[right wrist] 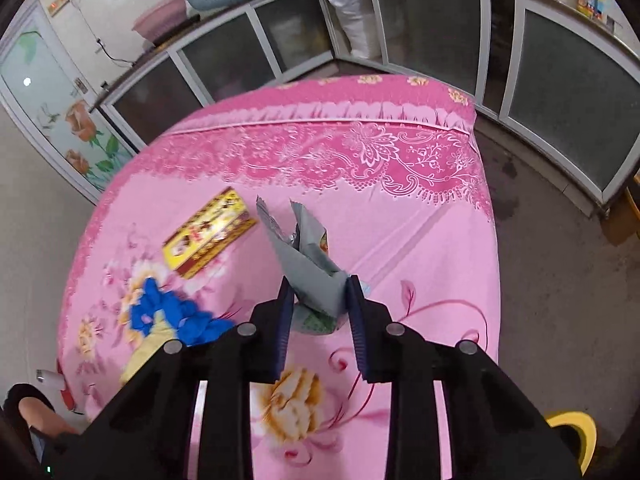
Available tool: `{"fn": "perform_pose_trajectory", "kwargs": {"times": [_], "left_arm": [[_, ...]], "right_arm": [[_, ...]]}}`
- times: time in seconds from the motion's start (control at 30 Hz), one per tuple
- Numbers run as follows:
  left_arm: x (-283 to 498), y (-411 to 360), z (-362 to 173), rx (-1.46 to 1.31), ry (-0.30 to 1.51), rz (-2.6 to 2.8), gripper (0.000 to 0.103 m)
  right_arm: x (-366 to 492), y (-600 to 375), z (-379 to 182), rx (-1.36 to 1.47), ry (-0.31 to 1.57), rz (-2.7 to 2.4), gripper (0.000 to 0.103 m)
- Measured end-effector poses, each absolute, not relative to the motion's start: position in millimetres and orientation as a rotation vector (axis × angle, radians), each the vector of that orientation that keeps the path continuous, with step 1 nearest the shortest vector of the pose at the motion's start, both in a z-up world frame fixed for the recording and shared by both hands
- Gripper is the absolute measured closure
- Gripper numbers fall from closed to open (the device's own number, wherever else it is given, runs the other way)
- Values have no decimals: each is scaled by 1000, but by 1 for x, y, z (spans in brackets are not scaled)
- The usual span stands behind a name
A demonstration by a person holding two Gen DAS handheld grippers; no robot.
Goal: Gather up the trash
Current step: 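Carry both items over the bin and open both tools to drop them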
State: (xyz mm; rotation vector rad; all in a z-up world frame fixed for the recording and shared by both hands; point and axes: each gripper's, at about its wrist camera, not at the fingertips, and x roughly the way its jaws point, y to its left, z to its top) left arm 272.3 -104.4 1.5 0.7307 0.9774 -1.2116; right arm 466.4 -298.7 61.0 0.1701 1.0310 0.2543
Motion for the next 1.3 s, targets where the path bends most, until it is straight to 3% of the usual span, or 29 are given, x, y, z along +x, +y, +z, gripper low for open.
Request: {"fn": "perform_pose_trajectory", "kwargs": {"times": [0.6, 1.03, 1.3], "left_arm": [[218, -92, 22, 586, 913, -1160, 37], [212, -199, 51, 568, 812, -1269, 37], [217, -281, 51, 550, 794, -1325, 37]], "right_arm": [[285, -388, 57, 312, 962, 204, 77], [150, -521, 61, 399, 863, -76, 77], [116, -565, 39, 454, 873, -148, 77]]}}
